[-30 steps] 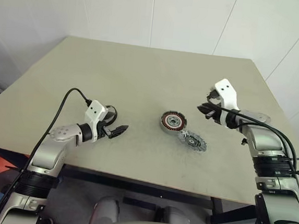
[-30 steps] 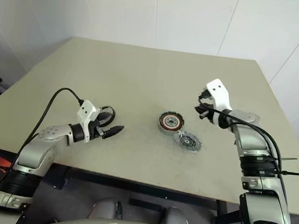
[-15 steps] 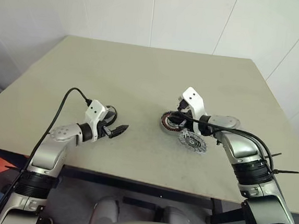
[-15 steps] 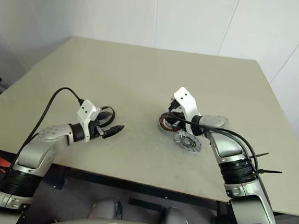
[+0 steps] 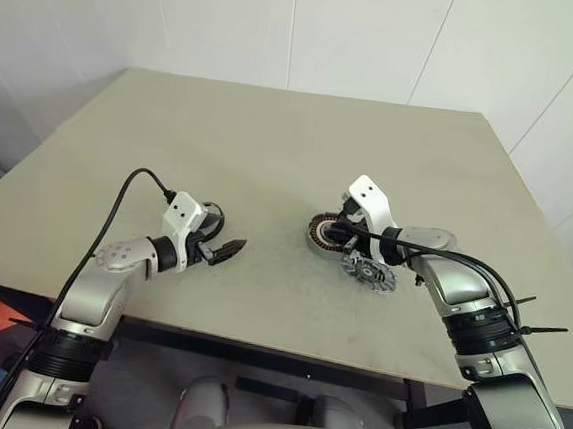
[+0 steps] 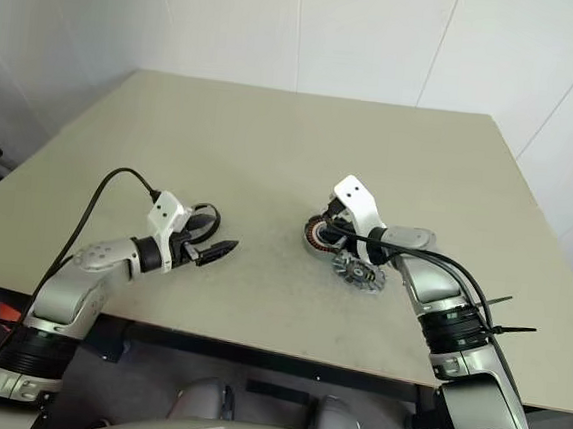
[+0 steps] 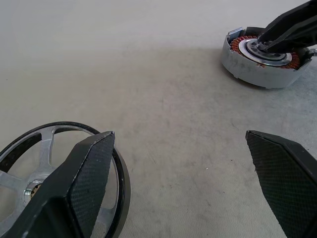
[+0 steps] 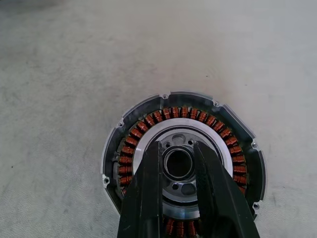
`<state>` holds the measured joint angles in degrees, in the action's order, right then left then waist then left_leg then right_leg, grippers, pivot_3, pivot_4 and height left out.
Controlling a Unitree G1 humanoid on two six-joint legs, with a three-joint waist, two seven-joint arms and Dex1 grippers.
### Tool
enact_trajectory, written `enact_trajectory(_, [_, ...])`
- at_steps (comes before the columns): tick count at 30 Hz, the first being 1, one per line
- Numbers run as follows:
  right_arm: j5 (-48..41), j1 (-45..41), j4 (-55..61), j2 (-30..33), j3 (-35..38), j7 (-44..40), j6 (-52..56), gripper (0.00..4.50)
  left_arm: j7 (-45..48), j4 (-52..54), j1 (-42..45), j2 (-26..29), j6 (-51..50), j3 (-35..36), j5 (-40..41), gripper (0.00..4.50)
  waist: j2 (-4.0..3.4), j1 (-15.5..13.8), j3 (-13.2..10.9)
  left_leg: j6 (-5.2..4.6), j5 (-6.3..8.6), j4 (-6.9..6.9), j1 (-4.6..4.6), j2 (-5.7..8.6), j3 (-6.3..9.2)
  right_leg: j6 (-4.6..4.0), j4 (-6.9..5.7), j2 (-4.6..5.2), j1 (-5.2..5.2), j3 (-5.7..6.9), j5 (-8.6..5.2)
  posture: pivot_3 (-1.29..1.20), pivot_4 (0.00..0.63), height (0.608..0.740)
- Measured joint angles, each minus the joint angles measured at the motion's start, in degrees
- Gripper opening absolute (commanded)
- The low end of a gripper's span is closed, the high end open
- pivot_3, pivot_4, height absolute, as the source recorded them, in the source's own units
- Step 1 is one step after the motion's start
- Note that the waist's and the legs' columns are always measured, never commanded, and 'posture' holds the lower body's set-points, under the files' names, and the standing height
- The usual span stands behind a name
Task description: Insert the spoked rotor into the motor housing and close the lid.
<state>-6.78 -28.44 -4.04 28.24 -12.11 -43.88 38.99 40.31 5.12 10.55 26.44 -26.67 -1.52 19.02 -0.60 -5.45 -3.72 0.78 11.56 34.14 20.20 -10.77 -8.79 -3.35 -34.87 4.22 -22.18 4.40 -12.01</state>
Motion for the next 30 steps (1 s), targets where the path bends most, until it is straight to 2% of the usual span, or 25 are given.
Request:
enact_trajectory(17, [0.30,-0.54,-3.09,-0.21,-0.13,0.05,-2.52,0.61,0.03,0.00,0.00,0.00,0.01,0.00,0.01,4.50,0.00,0.02,0.00,0.00,0.00,0.01,-0.10,0.00,0.00,0.00,0.00,0.00,0.09,0.00,0.00,0.00,0.000,0.740])
enact_trajectory(19, [0.19,-0.57,-3.04,0.00,-0.12,-0.50,-2.49,1.36,0.04,-0.01,0.00,0.00,0.02,0.00,0.01,4.50,0.00,0.01,0.00,0.00,0.00,0.01,-0.10,0.00,0.00,0.00,0.00,0.00,0.09,0.00,0.00,0.00,0.000,0.740])
enact_trajectory(23, [0.86,-0.66,-3.05,0.29,-0.12,0.15,-2.69,2.54,0.04,-0.02,-0.01,0.02,0.03,0.02,0.01,4.50,0.00,0.02,0.00,0.00,0.00,0.00,-0.09,0.00,0.00,0.00,0.00,0.00,0.08,0.00,0.00,0.00,0.000,0.740])
enact_trajectory(30, [0.94,-0.76,-2.45,0.51,0.15,0.02,-2.89,2.54,0.02,-0.02,0.00,0.03,0.02,0.02,0.01,4.50,0.00,0.02,0.00,0.00,0.00,0.00,-0.08,0.00,0.00,0.00,0.00,0.00,0.07,0.00,0.00,0.00,0.000,0.740])
